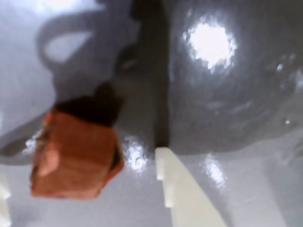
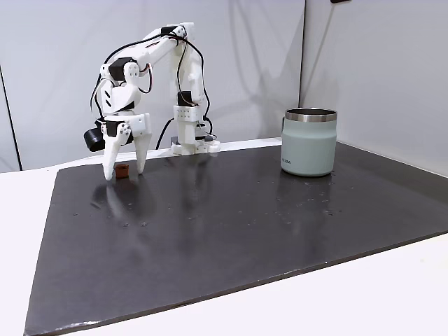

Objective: Grasp a cube and put it in the cup.

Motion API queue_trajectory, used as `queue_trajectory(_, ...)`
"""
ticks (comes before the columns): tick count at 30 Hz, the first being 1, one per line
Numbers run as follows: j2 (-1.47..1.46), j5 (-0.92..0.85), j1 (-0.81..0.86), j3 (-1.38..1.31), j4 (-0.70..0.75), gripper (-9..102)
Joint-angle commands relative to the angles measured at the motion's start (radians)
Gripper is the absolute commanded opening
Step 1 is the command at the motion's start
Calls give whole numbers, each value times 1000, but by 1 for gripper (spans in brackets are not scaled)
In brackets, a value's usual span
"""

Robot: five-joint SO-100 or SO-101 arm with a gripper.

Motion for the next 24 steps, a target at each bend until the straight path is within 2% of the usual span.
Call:
queue_trajectory(1,6,-35,54,2,-12,33)
queue_trajectory(7,-8,-57,83,14,-31,31)
queue_trajectory(18,-8,-44,86,14,-34,3)
queue_trajectory(24,5,-43,86,14,-34,0)
